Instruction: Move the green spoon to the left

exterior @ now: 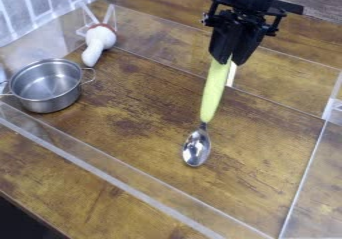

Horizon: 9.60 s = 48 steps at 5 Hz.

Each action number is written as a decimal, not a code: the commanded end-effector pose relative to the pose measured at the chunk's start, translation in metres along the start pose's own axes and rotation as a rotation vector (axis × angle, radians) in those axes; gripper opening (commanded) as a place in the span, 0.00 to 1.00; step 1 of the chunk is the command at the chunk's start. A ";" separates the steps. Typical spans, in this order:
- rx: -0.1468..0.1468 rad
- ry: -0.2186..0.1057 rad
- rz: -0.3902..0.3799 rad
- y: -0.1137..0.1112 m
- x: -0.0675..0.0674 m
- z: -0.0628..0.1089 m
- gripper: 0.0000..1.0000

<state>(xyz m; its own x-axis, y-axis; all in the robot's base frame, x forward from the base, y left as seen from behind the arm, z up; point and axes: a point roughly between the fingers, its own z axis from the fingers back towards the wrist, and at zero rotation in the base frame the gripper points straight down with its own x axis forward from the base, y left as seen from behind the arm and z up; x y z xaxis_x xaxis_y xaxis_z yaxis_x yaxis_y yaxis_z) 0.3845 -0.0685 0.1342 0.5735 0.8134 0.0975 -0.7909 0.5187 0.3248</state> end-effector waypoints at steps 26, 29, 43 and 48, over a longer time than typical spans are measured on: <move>-0.161 0.131 -0.174 0.093 0.098 -0.034 1.00; -0.307 0.214 -0.281 0.113 0.092 -0.020 1.00; -0.319 0.297 -0.074 0.097 0.026 -0.097 1.00; -0.374 0.264 -0.257 0.078 0.028 -0.059 0.00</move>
<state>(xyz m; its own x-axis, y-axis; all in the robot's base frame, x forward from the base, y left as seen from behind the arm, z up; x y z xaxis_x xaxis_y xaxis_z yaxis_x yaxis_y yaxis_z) 0.3186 0.0095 0.0859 0.7036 0.6622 -0.2579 -0.6877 0.7259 -0.0123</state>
